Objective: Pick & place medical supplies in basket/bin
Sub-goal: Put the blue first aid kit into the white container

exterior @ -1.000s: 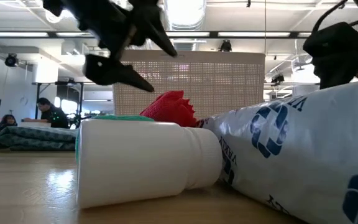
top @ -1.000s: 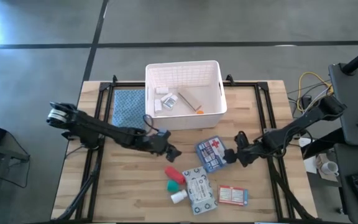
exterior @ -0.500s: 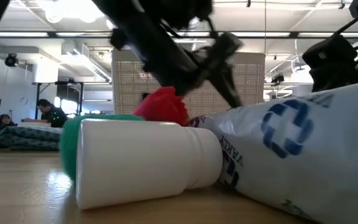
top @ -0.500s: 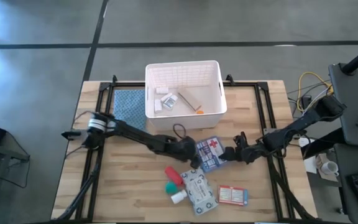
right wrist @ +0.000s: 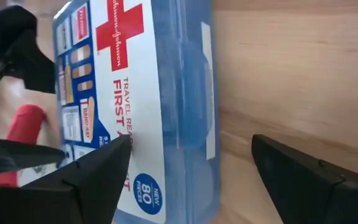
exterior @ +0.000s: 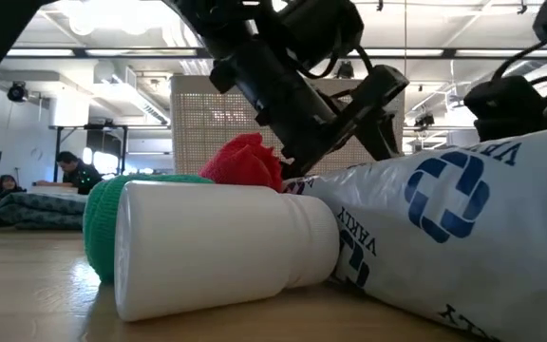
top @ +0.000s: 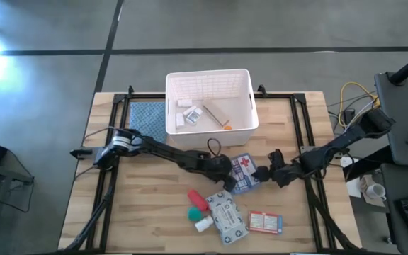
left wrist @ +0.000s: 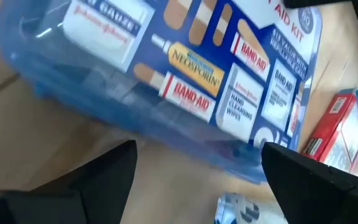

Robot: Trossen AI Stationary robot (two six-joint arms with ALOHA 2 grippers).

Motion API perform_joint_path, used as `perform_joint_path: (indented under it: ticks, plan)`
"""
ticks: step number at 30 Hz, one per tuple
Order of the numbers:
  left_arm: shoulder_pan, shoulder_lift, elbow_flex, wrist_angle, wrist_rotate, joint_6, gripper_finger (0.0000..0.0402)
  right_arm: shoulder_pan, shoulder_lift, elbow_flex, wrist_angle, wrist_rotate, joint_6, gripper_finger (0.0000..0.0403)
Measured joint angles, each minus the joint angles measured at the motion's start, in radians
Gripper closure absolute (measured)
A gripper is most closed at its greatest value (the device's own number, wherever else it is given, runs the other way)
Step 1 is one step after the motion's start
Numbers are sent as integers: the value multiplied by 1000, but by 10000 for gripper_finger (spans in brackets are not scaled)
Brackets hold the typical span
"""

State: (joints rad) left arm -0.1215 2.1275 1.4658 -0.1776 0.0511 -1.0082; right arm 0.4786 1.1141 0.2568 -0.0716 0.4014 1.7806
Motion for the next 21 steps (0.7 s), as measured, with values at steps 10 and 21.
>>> perform_joint_path:
  ticks: [10, 21]
  plan:
    - [-1, 3, -48, 61, 1, -24, 96, -2, 0, -98, 224, 3, -38, 78]
    - [20, 25, -42, 125, 24, -26, 100, -2, 5, -29, 208, -21, -184, 78]
